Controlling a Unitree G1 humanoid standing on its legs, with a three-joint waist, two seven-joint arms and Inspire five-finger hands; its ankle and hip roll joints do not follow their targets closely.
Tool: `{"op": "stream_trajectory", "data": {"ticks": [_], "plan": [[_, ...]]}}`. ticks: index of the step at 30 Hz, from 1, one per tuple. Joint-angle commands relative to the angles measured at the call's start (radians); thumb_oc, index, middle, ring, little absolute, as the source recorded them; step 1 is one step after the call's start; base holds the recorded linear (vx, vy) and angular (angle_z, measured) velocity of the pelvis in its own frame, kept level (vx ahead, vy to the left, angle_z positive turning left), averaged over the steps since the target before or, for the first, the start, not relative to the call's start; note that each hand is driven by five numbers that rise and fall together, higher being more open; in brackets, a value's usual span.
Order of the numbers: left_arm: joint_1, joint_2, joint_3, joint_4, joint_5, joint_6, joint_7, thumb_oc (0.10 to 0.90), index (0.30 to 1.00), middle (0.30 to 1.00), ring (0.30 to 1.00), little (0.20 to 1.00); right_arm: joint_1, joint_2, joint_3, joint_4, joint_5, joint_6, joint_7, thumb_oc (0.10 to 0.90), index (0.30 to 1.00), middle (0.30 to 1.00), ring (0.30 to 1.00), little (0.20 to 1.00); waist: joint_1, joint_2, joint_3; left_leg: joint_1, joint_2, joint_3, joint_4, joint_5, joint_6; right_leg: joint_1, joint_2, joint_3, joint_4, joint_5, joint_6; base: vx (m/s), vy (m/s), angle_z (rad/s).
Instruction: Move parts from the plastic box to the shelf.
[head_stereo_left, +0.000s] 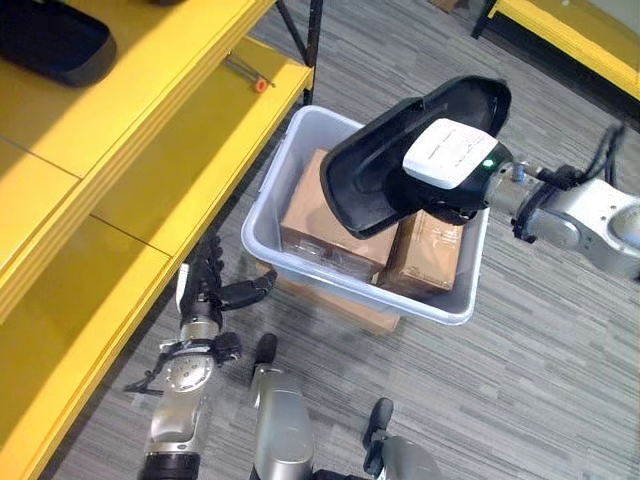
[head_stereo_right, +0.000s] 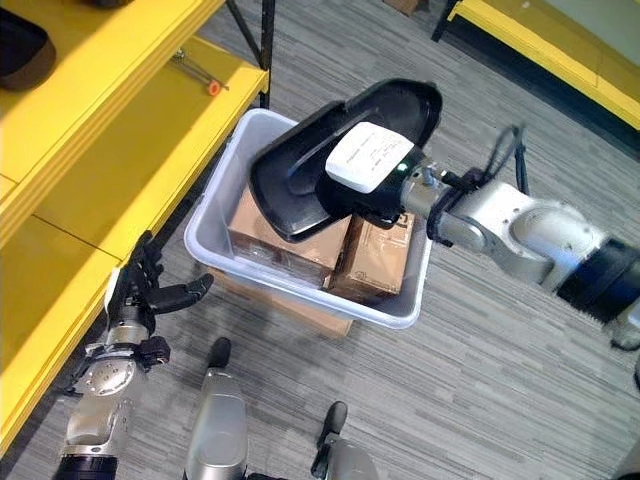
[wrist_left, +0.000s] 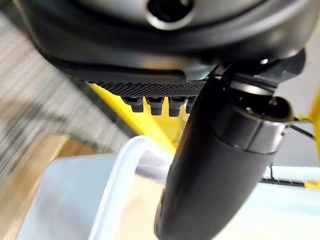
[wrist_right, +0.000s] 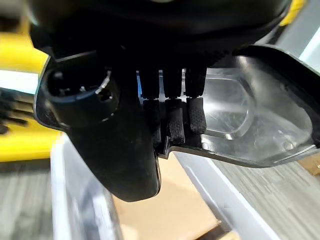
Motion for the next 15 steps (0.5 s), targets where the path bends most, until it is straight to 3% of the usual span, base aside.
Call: {"op": "stream_trajectory", "data": {"ticks": [1, 6, 7, 9, 15], "plan": [[-0.012, 0.086, 0.000, -0.109, 0.141, -0.089, -0.005, 0.900, 1.000, 1.000, 1.000, 1.000, -0.032, -0.010, -0.159, -0.059, 0.097, 0.009, -0.067, 0.400, 0.300, 0.300, 0.300, 0.300, -0.012, -0.023, -0.141, 0.029, 0.042, 0.052, -0.183, 0.070, 0.078, 0.071, -0.055, 0.013, -0.018, 0.061, -0.063, 0.01, -0.041, -0.24], [-0.046, 0.194, 0.006, -0.094, 0.294, -0.096, 0.045, 0.900, 1.000, 1.000, 1.000, 1.000, 0.141, 0.015, -0.314, -0.111, 0.190, -0.007, -0.059, 0.400, 0.300, 0.300, 0.300, 0.300, -0.075, -0.016, -0.236, 0.088, 0.050, 0.069, -0.255, 0.067, 0.082, 0.073, -0.042, 0.026, -0.062, 0.057, -0.060, 0.04, -0.050, -0.15], [-0.046, 0.195, 0.005, -0.094, 0.294, -0.096, 0.045, 0.900, 1.000, 1.000, 1.000, 1.000, 0.144, 0.015, -0.317, -0.112, 0.190, -0.007, -0.059, 0.400, 0.300, 0.300, 0.300, 0.300, -0.074, -0.016, -0.236, 0.087, 0.050, 0.069, -0.255, 0.067, 0.082, 0.073, -0.042, 0.026, -0.063, 0.057, -0.060, 0.01, -0.064, -0.15], [-0.106, 0.299, -0.013, -0.071, 0.403, -0.099, 0.081, 0.900, 1.000, 1.000, 1.000, 1.000, 0.183, 0.054, -0.354, -0.122, 0.254, -0.015, -0.055, 0.400, 0.300, 0.300, 0.300, 0.300, -0.111, -0.012, -0.267, 0.110, 0.055, 0.075, -0.255, 0.050, 0.083, 0.072, -0.035, 0.031, -0.071, 0.049, -0.059, 0.00, -0.076, -0.12], [-0.248, 0.429, -0.119, 0.000, 0.505, -0.110, 0.133, 0.900, 1.000, 1.000, 1.000, 1.000, 0.279, 0.142, -0.429, -0.127, 0.389, -0.033, -0.031, 0.400, 0.300, 0.300, 0.300, 0.300, -0.164, -0.008, -0.306, 0.148, 0.051, 0.078, -0.255, 0.036, 0.083, 0.079, -0.034, 0.048, -0.071, 0.044, -0.061, 0.01, -0.035, -0.12]]}}
